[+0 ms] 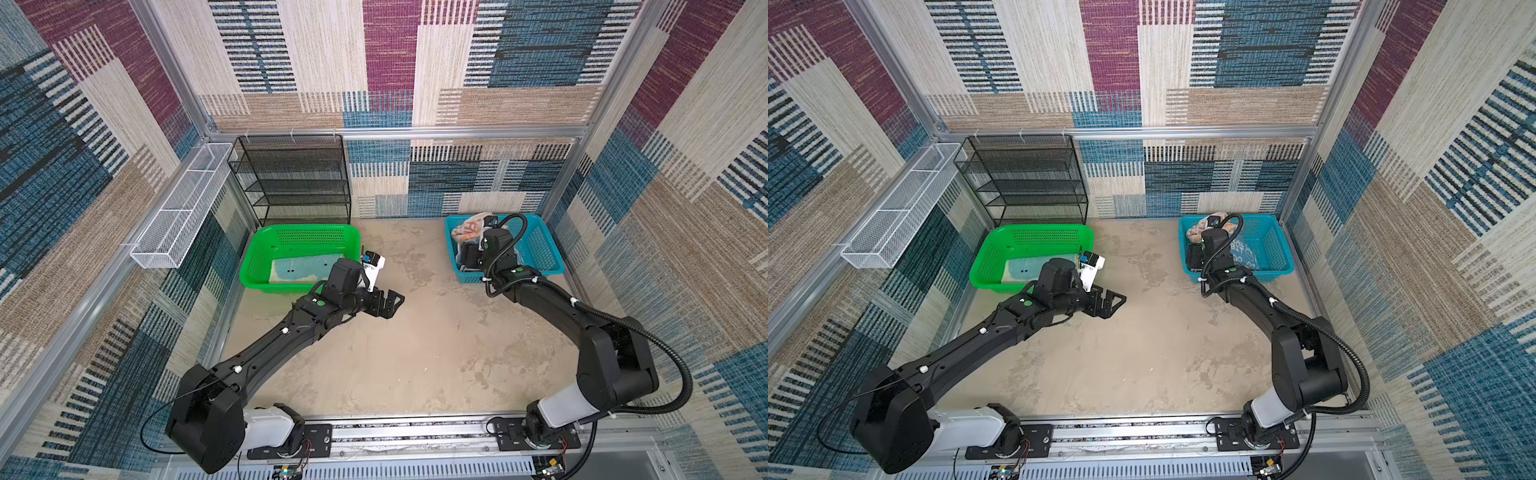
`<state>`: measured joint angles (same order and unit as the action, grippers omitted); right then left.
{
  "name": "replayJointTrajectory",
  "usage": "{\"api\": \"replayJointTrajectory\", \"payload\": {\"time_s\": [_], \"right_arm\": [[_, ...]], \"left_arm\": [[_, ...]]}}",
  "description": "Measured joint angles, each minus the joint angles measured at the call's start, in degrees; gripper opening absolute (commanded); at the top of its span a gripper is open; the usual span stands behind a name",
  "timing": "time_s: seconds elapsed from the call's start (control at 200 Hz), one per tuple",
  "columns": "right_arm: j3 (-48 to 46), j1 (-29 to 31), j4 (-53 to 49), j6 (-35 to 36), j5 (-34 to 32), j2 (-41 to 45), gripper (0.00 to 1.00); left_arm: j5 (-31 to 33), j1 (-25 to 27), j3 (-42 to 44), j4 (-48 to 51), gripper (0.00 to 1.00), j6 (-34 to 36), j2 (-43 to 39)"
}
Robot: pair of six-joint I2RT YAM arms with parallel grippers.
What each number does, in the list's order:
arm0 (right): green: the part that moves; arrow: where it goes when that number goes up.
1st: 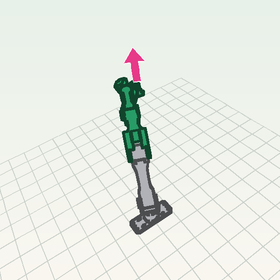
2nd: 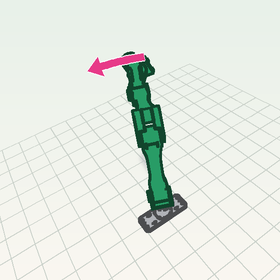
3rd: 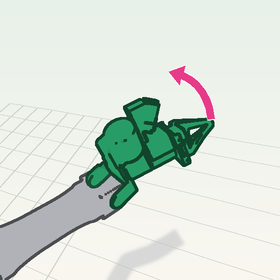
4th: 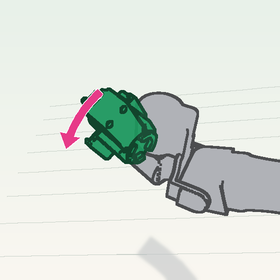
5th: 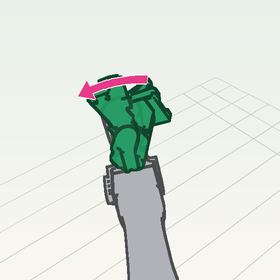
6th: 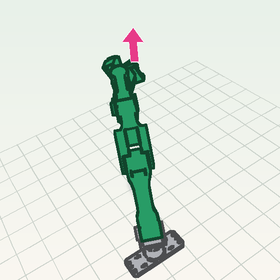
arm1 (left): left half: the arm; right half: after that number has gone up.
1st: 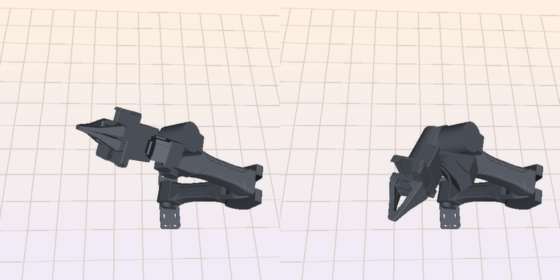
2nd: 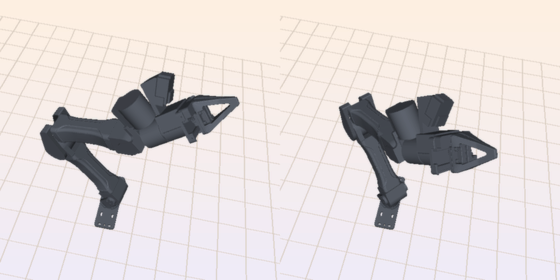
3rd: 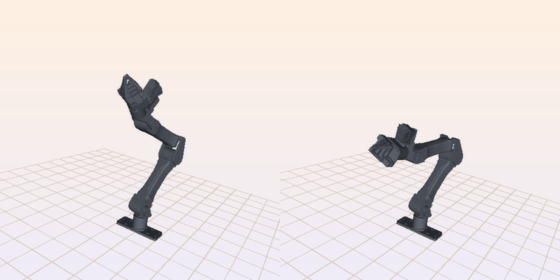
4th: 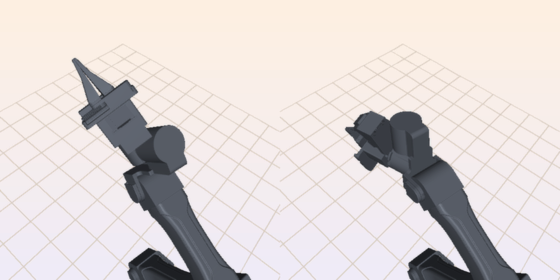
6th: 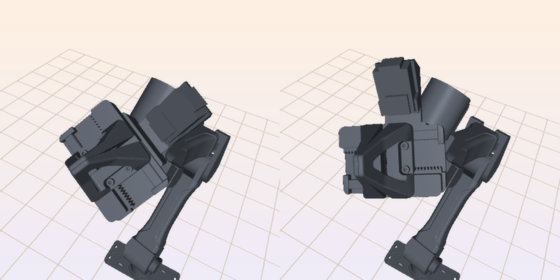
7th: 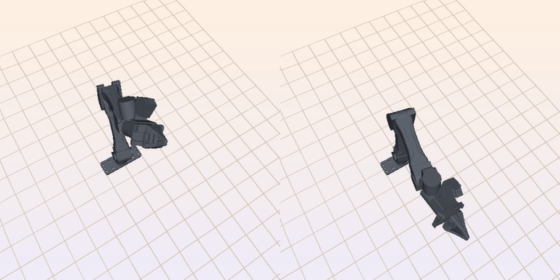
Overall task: Fold and stack the towels
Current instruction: 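Grasp the blue rabbit-print towel with the right gripper while the left draws back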
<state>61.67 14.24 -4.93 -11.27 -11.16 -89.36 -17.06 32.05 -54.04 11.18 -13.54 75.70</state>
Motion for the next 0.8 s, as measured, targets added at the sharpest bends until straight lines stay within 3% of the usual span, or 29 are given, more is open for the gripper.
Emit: {"api": "replayJointTrajectory", "payload": {"time_s": [0.346,0.476,0.636,0.796], "right_arm": [[1.44,-3.15,-5.66,5.31,2.16,-5.16,0.76],[2.36,-3.39,-6.05,6.14,2.12,-7.30,0.71],[3.58,-3.82,-6.23,6.12,1.53,-9.44,0.50],[4.33,-4.39,-5.99,5.81,1.51,-9.70,0.16]], "left_arm": [[0.28,1.01,-1.03,0.09,0.98,0.26,3.67],[0.46,1.07,-1.31,0.15,0.99,0.26,4.68],[0.94,1.31,-1.57,0.17,0.99,0.33,5.01],[1.90,1.38,-1.75,0.22,0.98,1.16,5.25]]}}
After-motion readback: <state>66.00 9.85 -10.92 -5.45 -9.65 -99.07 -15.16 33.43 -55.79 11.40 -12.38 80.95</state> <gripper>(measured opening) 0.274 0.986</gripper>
